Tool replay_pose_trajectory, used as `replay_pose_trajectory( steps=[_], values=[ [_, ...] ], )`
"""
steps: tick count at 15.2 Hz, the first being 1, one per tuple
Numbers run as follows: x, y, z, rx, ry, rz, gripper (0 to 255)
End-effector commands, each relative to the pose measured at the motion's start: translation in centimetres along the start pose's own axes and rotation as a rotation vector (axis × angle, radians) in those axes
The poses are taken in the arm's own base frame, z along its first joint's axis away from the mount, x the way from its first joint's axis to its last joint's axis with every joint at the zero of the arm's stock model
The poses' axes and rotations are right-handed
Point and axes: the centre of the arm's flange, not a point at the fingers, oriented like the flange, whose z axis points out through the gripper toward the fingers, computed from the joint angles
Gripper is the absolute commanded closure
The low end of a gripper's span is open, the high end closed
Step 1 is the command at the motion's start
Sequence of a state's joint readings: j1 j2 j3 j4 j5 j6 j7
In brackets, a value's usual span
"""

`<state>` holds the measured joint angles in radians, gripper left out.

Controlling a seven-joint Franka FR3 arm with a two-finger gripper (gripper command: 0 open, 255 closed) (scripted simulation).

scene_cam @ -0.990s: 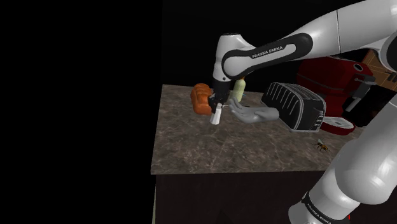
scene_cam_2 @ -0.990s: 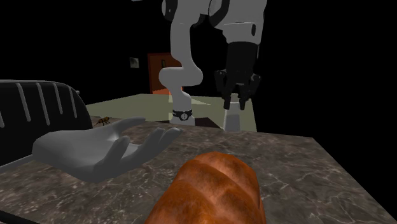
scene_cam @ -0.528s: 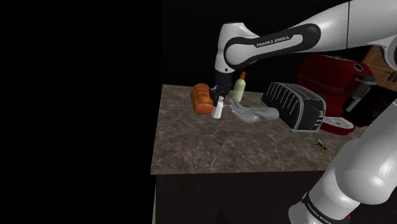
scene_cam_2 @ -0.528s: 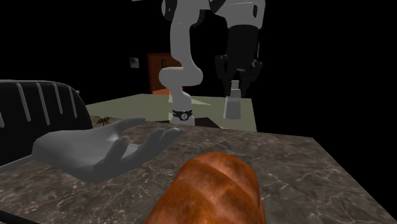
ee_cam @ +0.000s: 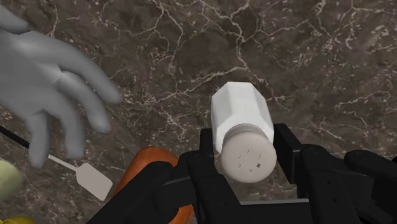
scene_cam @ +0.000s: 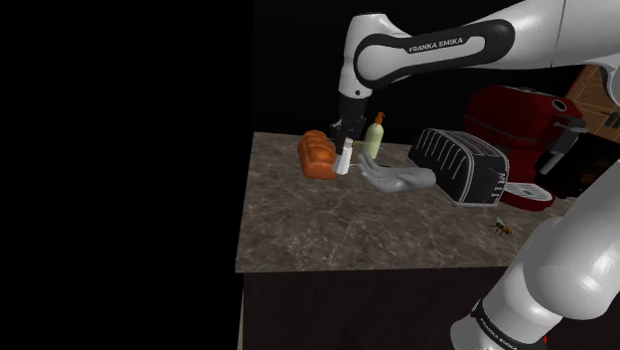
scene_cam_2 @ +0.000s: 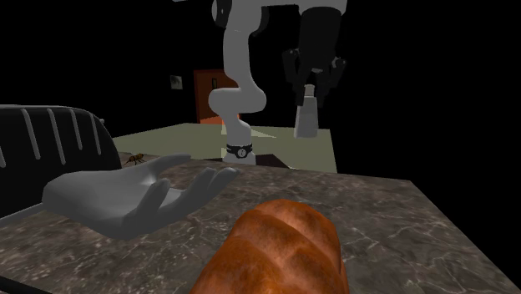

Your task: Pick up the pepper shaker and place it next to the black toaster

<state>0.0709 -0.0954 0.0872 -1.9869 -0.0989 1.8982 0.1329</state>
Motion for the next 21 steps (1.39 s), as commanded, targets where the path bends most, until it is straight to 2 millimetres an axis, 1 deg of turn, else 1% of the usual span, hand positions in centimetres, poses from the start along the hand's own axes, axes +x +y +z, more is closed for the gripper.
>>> replay_pose_trajectory(
  steps=[1, 21],
  values=[
    [0.2, 0.1, -1.1, 0.000, 0.000, 0.000, 255],
    [0.4, 1.2, -11.6, 0.000, 0.000, 0.000, 255]
  ],
)
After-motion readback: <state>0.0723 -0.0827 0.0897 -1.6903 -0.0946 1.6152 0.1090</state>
